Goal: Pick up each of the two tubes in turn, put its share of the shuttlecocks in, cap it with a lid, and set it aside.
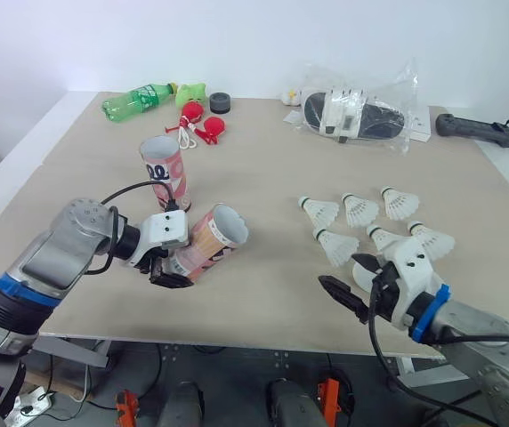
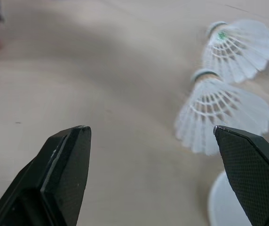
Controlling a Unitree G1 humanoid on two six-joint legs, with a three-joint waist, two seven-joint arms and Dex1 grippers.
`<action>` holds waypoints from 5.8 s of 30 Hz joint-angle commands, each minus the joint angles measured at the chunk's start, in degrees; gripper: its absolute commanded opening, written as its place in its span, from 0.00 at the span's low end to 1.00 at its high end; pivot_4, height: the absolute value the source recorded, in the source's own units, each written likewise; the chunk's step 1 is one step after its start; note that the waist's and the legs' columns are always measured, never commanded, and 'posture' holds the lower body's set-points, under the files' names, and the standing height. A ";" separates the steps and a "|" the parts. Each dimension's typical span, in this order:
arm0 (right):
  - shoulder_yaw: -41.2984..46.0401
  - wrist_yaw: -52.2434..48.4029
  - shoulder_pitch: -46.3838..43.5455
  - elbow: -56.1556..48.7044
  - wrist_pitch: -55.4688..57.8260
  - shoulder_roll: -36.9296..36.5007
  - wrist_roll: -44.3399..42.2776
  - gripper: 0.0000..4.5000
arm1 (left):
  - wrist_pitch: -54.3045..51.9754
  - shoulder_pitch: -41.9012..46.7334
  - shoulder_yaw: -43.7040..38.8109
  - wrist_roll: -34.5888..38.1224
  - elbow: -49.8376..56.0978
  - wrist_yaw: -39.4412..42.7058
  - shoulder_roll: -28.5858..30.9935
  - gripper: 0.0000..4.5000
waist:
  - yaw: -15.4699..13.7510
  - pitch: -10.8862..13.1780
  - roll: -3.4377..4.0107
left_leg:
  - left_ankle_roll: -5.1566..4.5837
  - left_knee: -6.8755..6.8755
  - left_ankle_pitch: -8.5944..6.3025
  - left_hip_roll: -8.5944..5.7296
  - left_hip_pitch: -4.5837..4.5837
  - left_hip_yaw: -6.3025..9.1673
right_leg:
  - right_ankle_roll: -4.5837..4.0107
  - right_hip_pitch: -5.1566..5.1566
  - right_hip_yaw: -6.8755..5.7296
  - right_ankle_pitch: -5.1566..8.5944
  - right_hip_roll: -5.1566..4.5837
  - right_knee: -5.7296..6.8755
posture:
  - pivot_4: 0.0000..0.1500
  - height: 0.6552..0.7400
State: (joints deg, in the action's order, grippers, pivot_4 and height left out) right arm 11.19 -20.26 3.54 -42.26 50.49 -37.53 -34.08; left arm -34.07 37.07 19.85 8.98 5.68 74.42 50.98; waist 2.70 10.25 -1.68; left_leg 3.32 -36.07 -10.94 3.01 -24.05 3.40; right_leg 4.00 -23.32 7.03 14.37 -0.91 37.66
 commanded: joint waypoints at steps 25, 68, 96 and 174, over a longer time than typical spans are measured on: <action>-9.86 3.97 -7.30 13.48 -14.01 12.40 17.57 0.01 | -2.41 1.62 1.10 -2.43 0.08 0.12 -3.25 0.88 | -0.01 0.01 0.04 | -0.10 -0.05 0.07 -0.03 0.01 0.01 | 0.16 -0.08 0.00 -0.01 0.00 0.35 | 1.00 1.00; -19.10 -38.92 -39.91 19.15 -10.95 -14.82 1.69 0.00 | 1.42 -0.91 -0.98 -0.90 1.53 -3.77 -7.84 0.79 | 0.04 0.09 0.08 | -0.18 -0.25 0.11 -0.16 -0.01 0.00 | 0.14 -0.06 -0.03 -0.01 -0.14 0.39 | 1.00 1.00; -18.04 -39.66 -45.34 23.25 -9.10 -5.23 5.88 0.86 | 2.89 -0.95 -0.81 -1.33 0.58 -3.94 -9.38 0.79 | -0.10 0.11 0.11 | -0.18 -0.24 0.11 -0.15 -0.13 0.05 | 0.28 -0.10 -0.09 -0.03 -0.14 0.40 | 1.00 1.00; -22.68 -44.70 -47.35 24.62 -15.65 -6.52 10.89 0.29 | 5.28 -3.68 -2.63 -1.08 -1.71 -4.80 -9.33 0.79 | 0.15 0.27 0.43 | -0.39 0.28 0.31 -0.19 0.17 -0.01 | 0.14 -0.09 -0.07 -0.02 -0.17 0.40 | 1.00 1.00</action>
State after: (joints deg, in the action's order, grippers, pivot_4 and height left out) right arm -13.13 -65.85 -42.72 -16.07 34.78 -44.00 -23.23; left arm -27.98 33.58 16.13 8.96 4.17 70.11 41.40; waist 2.85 10.52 -1.26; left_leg 2.94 -35.79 -10.63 2.82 -23.88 3.40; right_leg 4.14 -23.40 6.96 14.35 -1.08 38.06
